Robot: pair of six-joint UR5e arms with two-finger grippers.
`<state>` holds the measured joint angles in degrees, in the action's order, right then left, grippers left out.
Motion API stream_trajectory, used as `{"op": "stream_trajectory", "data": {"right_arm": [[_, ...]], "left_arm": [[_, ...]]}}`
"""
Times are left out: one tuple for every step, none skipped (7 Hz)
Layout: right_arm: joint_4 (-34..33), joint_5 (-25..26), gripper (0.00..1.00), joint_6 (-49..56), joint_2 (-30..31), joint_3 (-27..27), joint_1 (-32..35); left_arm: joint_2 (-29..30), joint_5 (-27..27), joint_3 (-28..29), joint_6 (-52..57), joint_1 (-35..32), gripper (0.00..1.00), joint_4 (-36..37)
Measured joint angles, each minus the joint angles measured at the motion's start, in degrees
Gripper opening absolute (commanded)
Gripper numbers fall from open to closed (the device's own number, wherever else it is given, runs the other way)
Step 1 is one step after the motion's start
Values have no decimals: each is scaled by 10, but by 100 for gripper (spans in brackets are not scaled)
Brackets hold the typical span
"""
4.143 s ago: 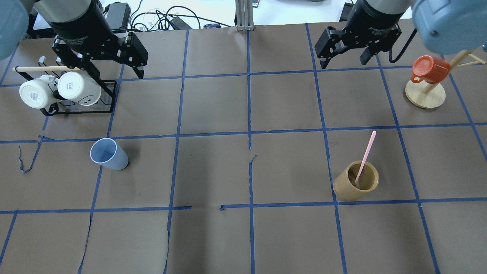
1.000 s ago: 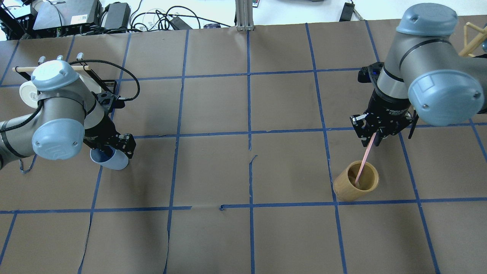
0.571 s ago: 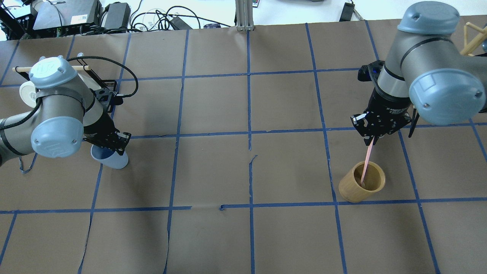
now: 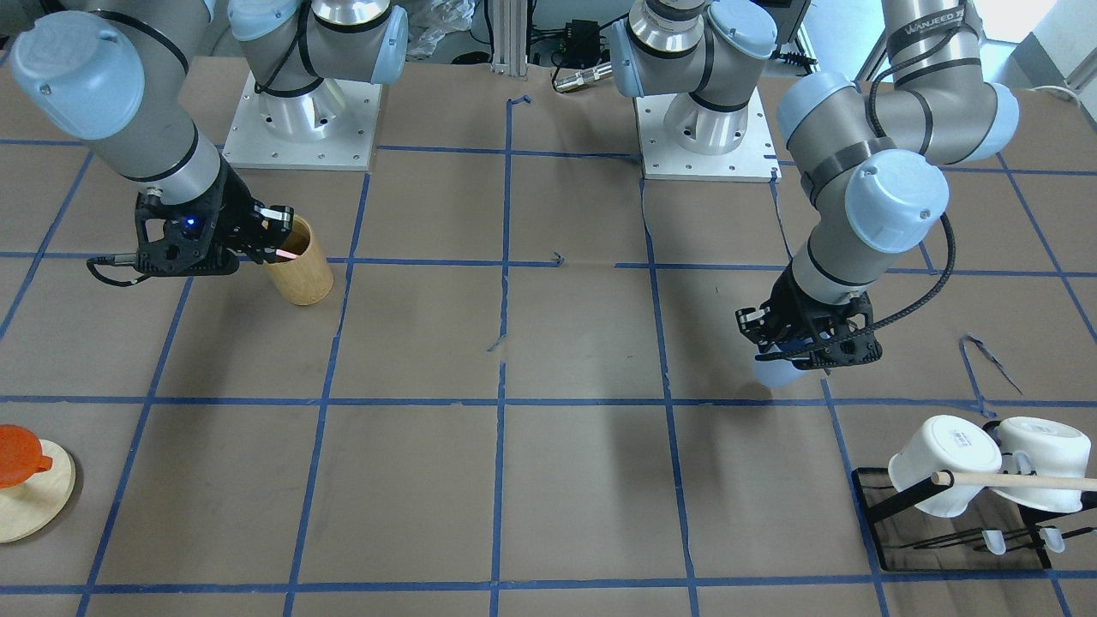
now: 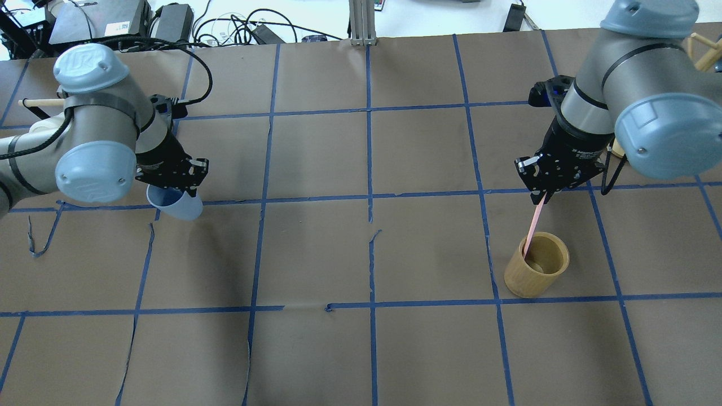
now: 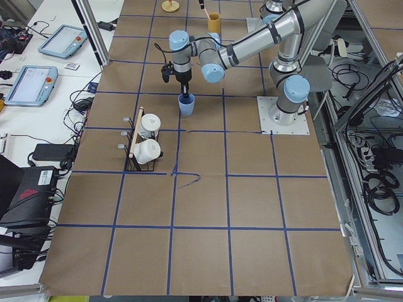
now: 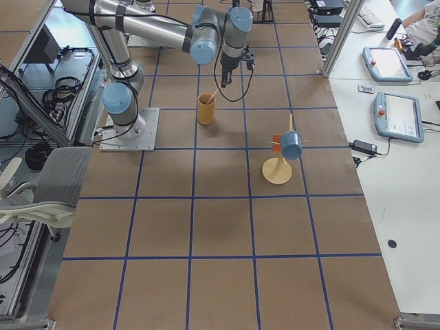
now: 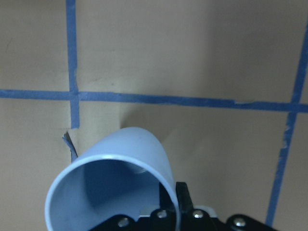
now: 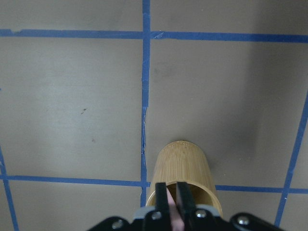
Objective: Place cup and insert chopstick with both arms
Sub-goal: 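Grasp the blue cup with the left gripper while the right grasps the pink chopstick, then carry the blue cup to center with left gripper while right lifts the chopstick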
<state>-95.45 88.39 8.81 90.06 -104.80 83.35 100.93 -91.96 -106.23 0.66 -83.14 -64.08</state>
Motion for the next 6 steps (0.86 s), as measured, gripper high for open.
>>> {"op": "stream_trajectory", "data": {"right_arm": [[23,-1,0,0,9,13,0],[54,0,0,-1,19,31,0],[93,0,0,-2,28,60,0],[128,-1,0,-4,31,98,0],[148,-2,0,-9,33,138,1],[153,-9,0,-14,32,169,1]], "left_arm": [[13,13,31,-46,-45,0,-1],[31,26,63,-83,-89,0,1],[55,33,100,-105,-125,0,4],[83,43,136,-119,-159,0,5],[111,53,167,-134,-196,0,6],[139,57,194,-145,-225,0,8]]}}
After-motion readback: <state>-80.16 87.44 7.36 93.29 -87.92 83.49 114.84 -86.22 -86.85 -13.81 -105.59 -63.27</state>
